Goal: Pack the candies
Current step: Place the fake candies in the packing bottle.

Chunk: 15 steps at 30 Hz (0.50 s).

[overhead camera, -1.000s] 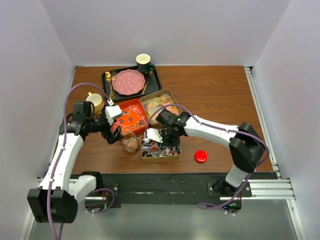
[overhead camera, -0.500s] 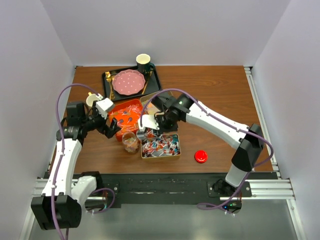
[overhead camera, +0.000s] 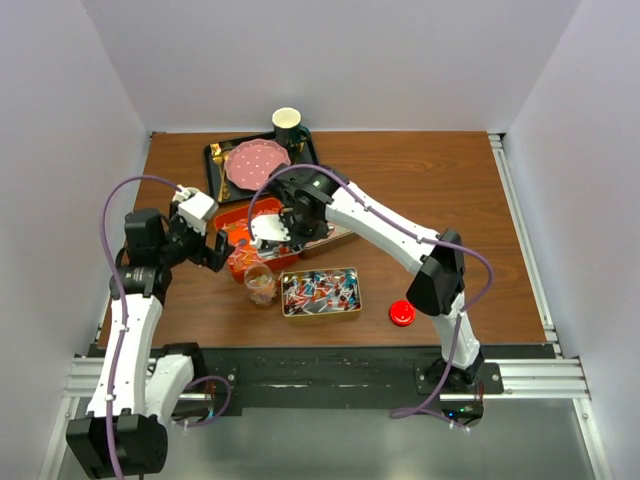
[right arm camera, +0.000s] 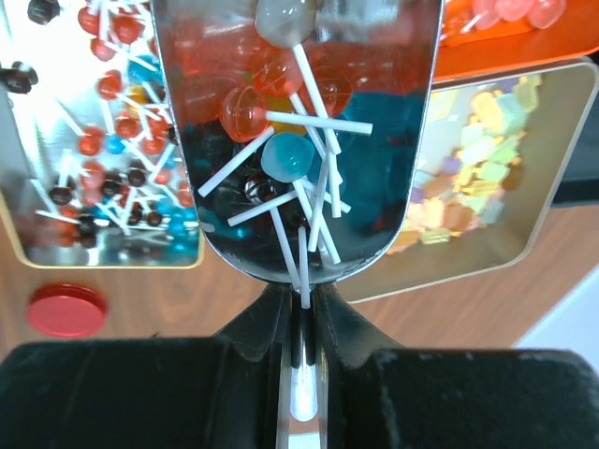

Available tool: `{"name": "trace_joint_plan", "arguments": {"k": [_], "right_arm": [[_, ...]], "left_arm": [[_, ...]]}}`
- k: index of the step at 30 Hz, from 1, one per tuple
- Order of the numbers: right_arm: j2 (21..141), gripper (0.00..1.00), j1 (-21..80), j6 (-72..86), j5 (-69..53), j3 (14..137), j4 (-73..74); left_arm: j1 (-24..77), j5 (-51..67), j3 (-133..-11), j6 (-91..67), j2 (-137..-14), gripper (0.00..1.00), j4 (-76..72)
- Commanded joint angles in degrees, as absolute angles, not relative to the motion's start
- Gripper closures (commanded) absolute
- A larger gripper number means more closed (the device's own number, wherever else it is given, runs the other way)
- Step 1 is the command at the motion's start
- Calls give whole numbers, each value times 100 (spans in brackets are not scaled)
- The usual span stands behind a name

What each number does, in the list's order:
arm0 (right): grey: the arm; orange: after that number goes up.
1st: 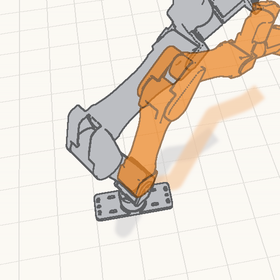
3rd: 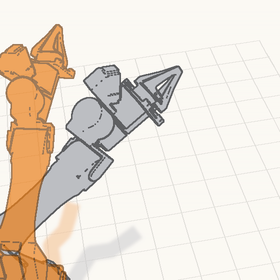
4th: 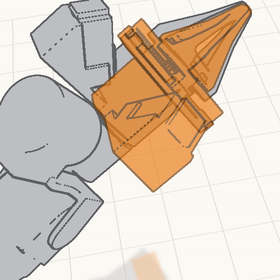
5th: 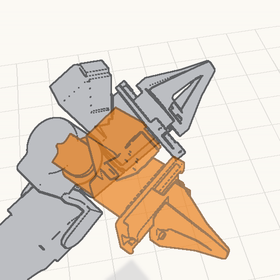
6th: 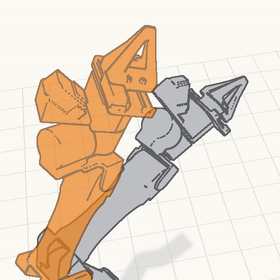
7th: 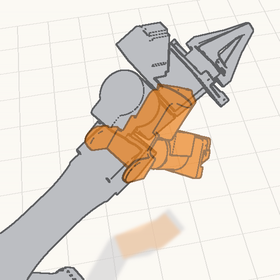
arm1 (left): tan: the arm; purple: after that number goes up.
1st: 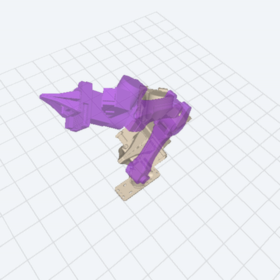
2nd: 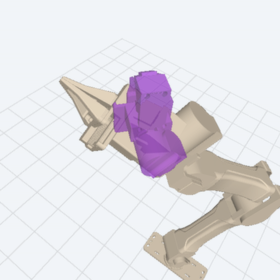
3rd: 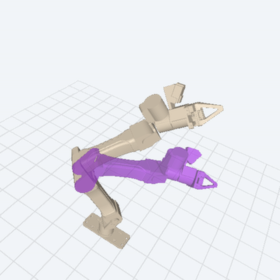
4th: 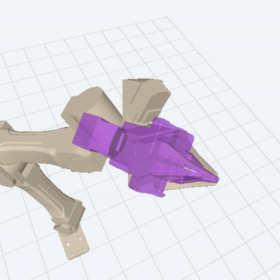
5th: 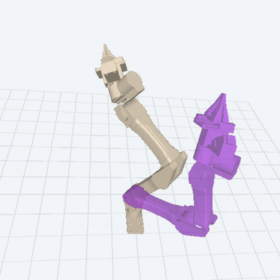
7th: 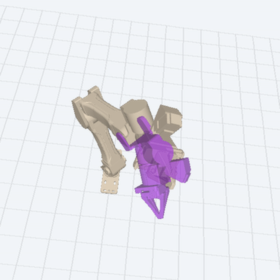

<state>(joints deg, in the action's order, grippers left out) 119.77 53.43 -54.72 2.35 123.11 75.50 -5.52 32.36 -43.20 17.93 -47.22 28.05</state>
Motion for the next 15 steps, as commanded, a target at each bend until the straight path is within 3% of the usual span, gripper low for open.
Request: {"name": "trace_joint_plan", "arguments": {"k": [1,15], "right_arm": [[11865,100,5607,-5800,869,12639,8965],[11918,100,6099,-6292,2082,12498,8947]], "left_arm": [[-615,2953,-4202,1573,-4588,0,2496],[-703,2900,-3999,1442,-4474,0,2285]]}}
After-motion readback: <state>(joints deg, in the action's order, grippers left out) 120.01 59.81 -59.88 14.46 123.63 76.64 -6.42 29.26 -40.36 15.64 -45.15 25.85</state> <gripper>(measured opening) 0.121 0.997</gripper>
